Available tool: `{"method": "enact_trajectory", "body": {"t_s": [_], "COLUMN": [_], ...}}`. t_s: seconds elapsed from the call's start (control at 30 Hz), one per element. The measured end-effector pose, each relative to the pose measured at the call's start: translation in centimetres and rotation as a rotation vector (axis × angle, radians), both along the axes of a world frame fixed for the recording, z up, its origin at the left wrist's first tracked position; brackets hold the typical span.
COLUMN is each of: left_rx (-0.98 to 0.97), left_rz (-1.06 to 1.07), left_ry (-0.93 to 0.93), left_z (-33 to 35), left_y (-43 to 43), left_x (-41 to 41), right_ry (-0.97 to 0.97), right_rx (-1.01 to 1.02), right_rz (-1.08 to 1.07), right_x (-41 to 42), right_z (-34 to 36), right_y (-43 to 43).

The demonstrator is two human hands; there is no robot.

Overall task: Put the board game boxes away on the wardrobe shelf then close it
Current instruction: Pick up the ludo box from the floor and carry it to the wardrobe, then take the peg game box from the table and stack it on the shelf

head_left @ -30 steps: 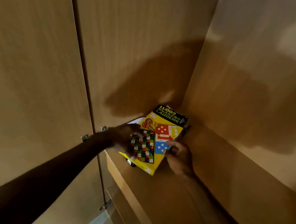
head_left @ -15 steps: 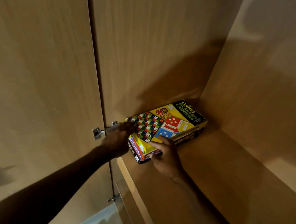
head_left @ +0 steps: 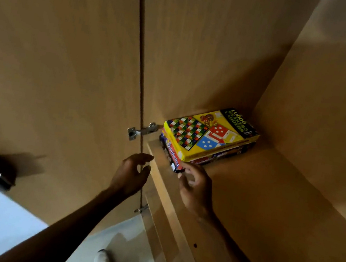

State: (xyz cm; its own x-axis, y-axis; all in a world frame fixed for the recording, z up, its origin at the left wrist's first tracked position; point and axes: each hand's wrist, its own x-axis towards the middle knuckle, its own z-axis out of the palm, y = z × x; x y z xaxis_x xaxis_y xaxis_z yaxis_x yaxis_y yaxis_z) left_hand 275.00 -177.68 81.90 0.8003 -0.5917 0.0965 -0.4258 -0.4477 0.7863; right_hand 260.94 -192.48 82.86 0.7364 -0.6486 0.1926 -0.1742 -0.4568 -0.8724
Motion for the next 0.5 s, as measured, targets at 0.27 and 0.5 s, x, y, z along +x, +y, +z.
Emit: {"method": "enact_trajectory", "body": {"t_s": [0.27,0.5], "left_rx": [-0.075,-0.084], "left_rz": [0.277,0.543], "left_ry": [0.232,0.290], "left_z": [-3.4,-5.1], "left_y": [14.7,31.2], "left_x": [-4.8,-9.6], "right_ry": [0.148,0.210], "right_rx": [0.151,0.143], "right_rz": [0.244,0.491], "right_x": [1.3,3.2], "right_z": [-3.3,-4.9], "right_y": [10.7,24.4]}}
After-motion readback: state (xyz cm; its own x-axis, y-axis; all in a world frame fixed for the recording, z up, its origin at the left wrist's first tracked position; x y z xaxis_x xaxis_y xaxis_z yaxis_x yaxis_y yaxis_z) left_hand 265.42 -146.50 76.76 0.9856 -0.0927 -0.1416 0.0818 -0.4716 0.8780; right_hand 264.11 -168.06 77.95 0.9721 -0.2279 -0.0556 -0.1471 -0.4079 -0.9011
